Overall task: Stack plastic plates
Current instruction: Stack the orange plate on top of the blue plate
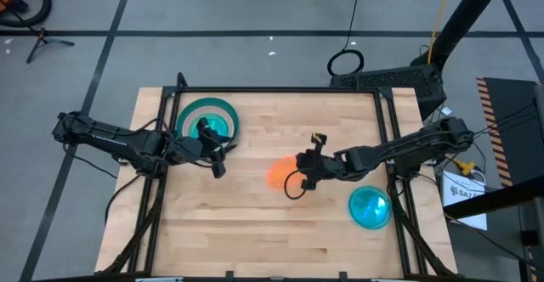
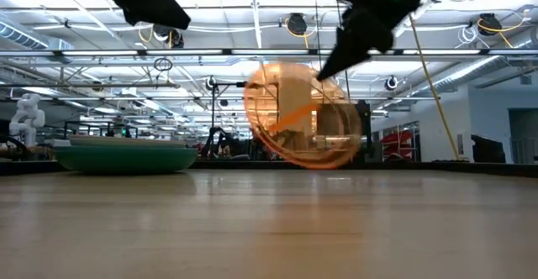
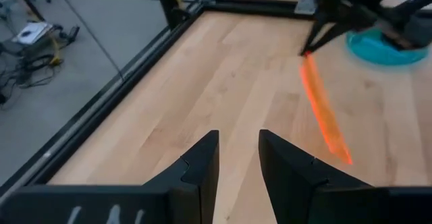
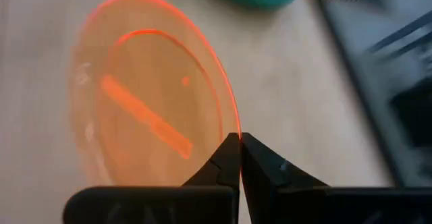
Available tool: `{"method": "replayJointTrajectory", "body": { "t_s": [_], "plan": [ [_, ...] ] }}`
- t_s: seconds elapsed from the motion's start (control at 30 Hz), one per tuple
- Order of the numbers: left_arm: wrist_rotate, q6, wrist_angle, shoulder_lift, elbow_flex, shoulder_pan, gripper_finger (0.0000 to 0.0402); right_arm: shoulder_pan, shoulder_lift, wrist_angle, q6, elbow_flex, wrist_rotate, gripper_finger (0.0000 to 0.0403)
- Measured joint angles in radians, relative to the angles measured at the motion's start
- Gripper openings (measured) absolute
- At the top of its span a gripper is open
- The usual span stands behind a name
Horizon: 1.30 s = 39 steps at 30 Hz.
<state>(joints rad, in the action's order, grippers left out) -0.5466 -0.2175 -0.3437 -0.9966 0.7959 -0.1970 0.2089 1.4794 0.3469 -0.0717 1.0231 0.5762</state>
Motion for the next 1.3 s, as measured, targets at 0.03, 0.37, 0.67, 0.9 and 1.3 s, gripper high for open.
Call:
{"method": "replayJointTrajectory", "body": {
  "t_s": [0.03, 0.37, 0.67, 0.9, 1.3],
  "plan": [
    [0.013, 0.008, 0.009, 0.0, 0.0, 0.0, 0.0113, 0.0, 0.0, -0.046, 0.032, 0.0, 0.028, 0.0001],
    [0.152, 0.057, 0.029, 0.0, 0.0, 0.0, 0.0114, -0.007, 0.012, -0.344, 0.243, 0.0, 0.195, 0.0],
    [0.15, 0.011, -0.01, 0.0, 0.0, 0.058, 0.0114, -0.048, 0.025, -0.45, 0.273, 0.0, 0.24, 0.0],
    [0.144, -0.005, -0.062, -0.004, 0.0, 0.105, 0.0114, -0.087, 0.025, -0.452, 0.267, 0.0, 0.24, 0.0],
    [0.152, 0.051, 0.09, -0.187, 0.0, 0.116, 0.0114, -0.111, 0.025, -0.44, 0.25, 0.0, 0.24, 0.0]
  ]
}}
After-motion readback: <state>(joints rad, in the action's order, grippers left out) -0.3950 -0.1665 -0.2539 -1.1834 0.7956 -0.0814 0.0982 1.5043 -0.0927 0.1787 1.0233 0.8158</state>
